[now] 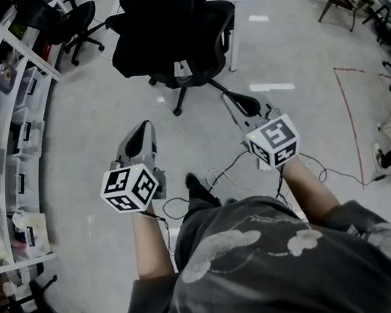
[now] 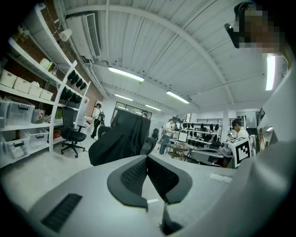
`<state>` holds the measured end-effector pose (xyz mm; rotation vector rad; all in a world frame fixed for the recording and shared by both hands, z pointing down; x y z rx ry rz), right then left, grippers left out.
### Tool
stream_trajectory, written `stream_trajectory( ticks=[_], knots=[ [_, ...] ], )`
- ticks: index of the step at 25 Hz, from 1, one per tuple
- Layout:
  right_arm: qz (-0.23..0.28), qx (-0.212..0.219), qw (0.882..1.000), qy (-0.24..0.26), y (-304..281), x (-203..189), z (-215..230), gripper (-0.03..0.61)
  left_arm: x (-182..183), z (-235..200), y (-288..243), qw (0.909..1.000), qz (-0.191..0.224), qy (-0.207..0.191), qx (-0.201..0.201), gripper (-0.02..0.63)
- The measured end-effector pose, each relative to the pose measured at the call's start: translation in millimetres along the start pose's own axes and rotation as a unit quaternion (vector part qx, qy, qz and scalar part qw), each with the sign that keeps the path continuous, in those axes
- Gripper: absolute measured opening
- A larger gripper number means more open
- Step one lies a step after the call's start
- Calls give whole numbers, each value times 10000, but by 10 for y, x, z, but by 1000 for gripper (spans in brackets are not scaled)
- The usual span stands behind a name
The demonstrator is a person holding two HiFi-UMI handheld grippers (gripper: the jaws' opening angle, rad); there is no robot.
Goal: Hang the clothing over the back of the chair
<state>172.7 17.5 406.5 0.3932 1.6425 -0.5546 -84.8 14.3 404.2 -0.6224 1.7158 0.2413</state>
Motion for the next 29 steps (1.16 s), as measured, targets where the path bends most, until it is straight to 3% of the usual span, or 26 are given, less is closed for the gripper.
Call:
stream_trajectory(
  ticks=[18, 29],
  knots=[
    [-322, 227, 9988, -292, 543, -343, -251, -9, -504, 398, 544, 9994, -285, 108, 144, 2],
    [-483, 426, 9970, -419, 558, -489, -174, -9, -666, 502, 500, 9987, -456, 198, 107, 2]
  ],
)
Point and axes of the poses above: the fingertips, and each gripper's own axes: y backward along the fingers, z to its right, x out of its top, the point moved 6 cm from there along y, backward along the fingers, and after that the axes turned 4 degrees about x, right-handed, at the moved point
